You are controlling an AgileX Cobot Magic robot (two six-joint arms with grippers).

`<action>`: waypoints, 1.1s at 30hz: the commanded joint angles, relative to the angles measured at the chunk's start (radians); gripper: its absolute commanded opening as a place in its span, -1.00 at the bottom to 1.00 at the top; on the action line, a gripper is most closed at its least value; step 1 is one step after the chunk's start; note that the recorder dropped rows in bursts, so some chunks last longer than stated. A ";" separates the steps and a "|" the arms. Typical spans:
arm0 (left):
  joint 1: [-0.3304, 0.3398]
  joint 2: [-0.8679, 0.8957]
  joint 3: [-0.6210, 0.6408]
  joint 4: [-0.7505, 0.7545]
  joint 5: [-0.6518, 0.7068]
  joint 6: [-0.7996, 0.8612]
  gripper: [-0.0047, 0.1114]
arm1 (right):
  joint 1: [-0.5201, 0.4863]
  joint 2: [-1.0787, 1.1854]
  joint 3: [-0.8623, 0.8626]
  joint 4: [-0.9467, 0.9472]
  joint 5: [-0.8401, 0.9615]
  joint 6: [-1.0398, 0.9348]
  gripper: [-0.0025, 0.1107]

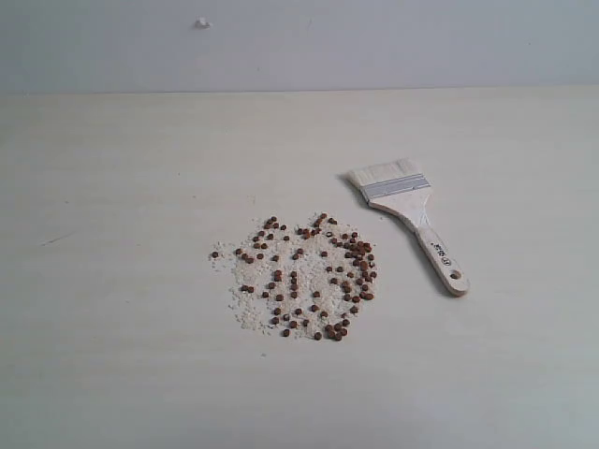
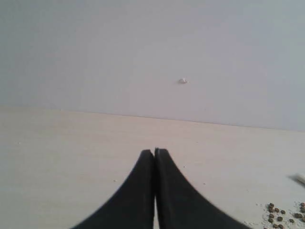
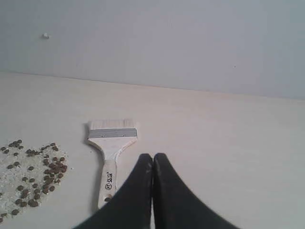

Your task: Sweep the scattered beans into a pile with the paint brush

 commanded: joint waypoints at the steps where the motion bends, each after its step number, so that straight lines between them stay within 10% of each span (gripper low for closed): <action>1: -0.006 -0.006 -0.001 -0.003 -0.001 -0.007 -0.92 | -0.003 -0.004 0.005 -0.007 -0.013 0.000 -0.96; 24: -0.006 -0.006 -0.001 -0.003 -0.001 -0.007 -0.92 | -0.003 -0.004 0.005 -0.052 -0.022 0.000 -0.96; 33: -0.006 -0.006 -0.001 -0.003 -0.001 -0.007 -0.92 | -0.003 -0.004 0.005 0.050 -0.471 0.015 -0.96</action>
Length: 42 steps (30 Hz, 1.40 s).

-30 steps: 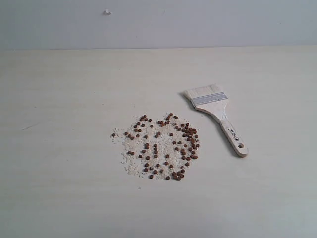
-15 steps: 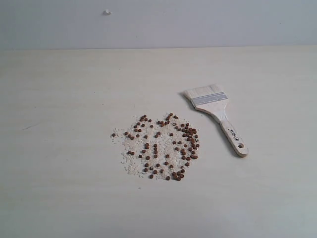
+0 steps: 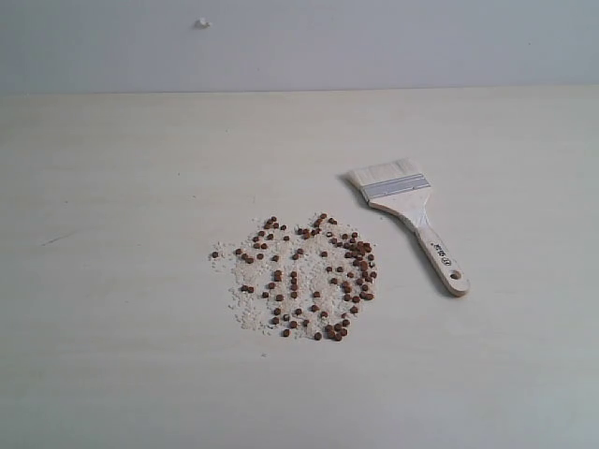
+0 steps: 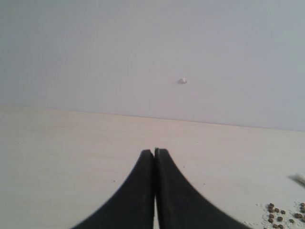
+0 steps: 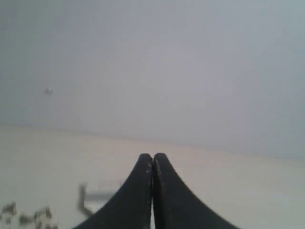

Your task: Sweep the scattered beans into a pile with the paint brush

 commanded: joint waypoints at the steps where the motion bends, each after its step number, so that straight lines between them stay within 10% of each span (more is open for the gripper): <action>1: -0.006 -0.006 -0.001 -0.003 -0.001 -0.007 -0.92 | -0.003 -0.004 0.005 0.098 -0.271 0.015 -0.96; 12: -0.006 -0.006 -0.001 -0.003 -0.001 -0.007 -0.92 | -0.003 0.032 -0.075 0.290 -0.437 0.114 -0.96; 24: -0.006 -0.006 -0.001 -0.003 -0.001 -0.007 -0.92 | -0.003 0.707 -0.649 0.247 0.242 -0.268 -0.96; 35: -0.006 -0.006 -0.001 -0.003 -0.001 -0.007 -0.92 | -0.003 1.355 -1.018 -0.154 0.864 -0.012 -0.96; 42: -0.006 -0.006 -0.001 -0.003 -0.001 -0.007 -0.92 | -0.003 1.626 -1.082 0.014 0.981 -0.049 -0.96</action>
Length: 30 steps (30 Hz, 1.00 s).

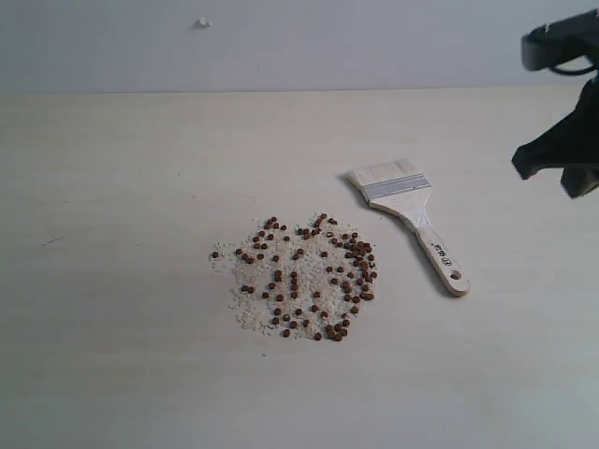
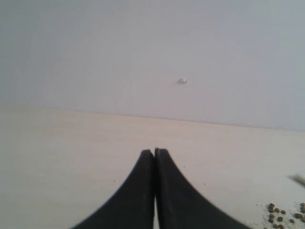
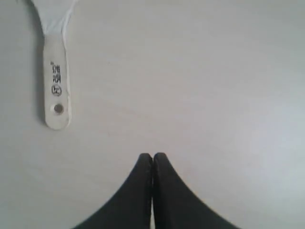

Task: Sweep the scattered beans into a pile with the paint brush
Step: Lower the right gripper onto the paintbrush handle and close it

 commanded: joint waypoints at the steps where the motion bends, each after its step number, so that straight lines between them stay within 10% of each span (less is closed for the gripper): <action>1: -0.006 -0.006 -0.001 -0.003 -0.001 -0.007 -0.92 | -0.003 0.139 -0.035 0.150 0.031 -0.059 -0.96; 18: -0.006 -0.006 -0.001 -0.003 -0.001 -0.007 -0.92 | 0.094 0.313 -0.172 0.234 -0.142 -0.120 -0.91; 30: -0.006 -0.006 -0.001 -0.003 -0.001 -0.007 -0.92 | 0.171 0.451 -0.240 0.193 -0.172 -0.067 -0.02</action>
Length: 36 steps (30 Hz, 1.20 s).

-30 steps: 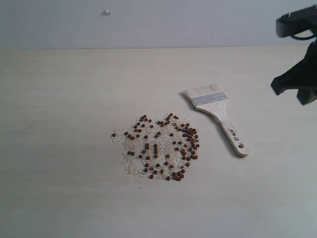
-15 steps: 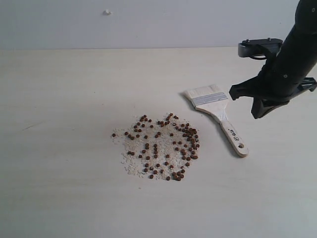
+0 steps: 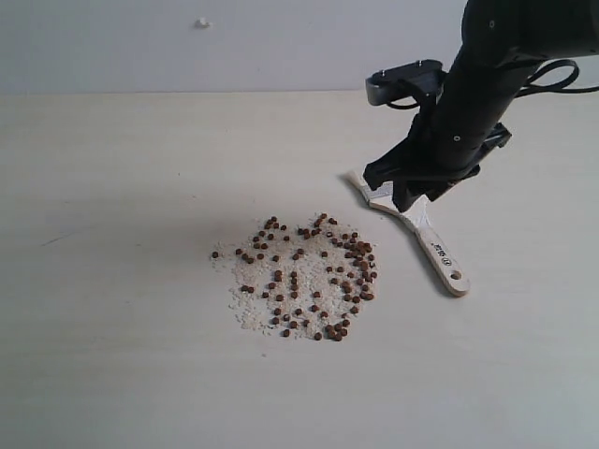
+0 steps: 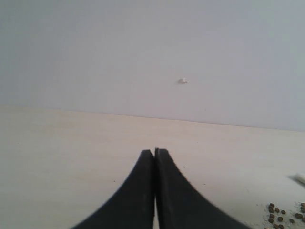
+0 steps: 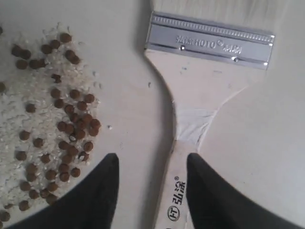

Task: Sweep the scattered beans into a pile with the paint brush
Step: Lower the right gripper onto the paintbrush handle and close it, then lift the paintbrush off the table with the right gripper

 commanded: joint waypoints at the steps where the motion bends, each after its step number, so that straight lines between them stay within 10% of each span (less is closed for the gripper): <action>1: -0.006 -0.006 -0.001 -0.003 -0.001 -0.007 -0.92 | 0.002 0.063 -0.007 -0.016 -0.015 0.035 0.00; 36: -0.006 -0.006 -0.001 -0.003 -0.001 -0.007 -0.92 | 0.002 0.179 -0.007 -0.150 -0.108 0.173 0.00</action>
